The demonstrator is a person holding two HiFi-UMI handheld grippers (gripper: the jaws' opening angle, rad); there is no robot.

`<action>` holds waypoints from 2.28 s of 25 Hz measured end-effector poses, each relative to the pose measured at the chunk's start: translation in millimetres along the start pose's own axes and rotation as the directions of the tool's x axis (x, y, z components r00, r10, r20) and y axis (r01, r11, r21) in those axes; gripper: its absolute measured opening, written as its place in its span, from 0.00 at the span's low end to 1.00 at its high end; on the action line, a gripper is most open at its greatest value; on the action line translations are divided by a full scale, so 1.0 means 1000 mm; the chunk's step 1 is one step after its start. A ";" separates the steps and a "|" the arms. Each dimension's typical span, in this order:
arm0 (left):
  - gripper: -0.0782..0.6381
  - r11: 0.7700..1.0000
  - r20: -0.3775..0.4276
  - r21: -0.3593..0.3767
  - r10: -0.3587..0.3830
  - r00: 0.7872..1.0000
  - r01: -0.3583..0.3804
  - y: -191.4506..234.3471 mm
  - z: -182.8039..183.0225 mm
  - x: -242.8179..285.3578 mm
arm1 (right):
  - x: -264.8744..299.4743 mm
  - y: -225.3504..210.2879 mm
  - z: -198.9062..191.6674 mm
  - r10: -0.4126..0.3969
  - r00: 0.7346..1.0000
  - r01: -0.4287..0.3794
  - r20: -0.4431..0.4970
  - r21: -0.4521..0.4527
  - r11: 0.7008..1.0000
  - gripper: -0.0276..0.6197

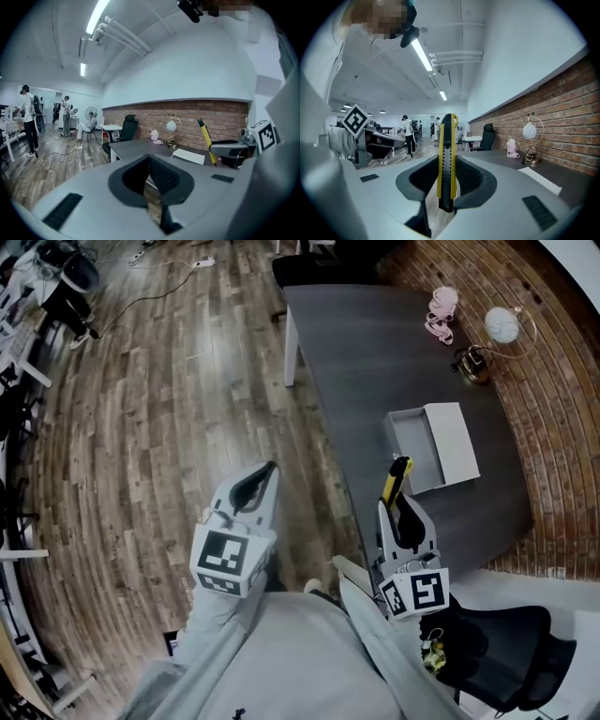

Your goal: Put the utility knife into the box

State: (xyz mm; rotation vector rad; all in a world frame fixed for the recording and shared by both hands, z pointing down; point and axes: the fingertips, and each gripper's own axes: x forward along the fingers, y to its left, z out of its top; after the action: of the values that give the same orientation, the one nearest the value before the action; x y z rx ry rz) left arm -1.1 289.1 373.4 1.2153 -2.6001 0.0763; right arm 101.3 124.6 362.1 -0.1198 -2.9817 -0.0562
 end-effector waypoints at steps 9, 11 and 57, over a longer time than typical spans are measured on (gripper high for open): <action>0.14 0.996 -0.013 0.011 -0.087 0.996 0.087 0.058 0.005 0.024 | 0.036 0.001 0.006 -0.158 0.987 0.158 -0.002 0.028 0.987 0.24; 0.14 0.994 -0.015 0.011 -0.105 0.994 0.105 0.063 0.006 0.029 | 0.038 -0.001 0.007 -0.189 0.982 0.189 -0.007 0.038 0.981 0.24; 0.14 0.799 -0.125 0.197 -0.555 0.822 0.569 -0.091 0.093 0.360 | 0.043 -0.276 -0.025 -0.648 0.756 0.654 -0.089 0.157 0.740 0.24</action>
State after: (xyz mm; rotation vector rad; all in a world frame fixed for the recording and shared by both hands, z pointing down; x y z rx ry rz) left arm -172.1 -52.9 373.3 1.9862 -2.1067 0.2913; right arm 39.7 -148.4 384.7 0.9472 -2.8145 0.1311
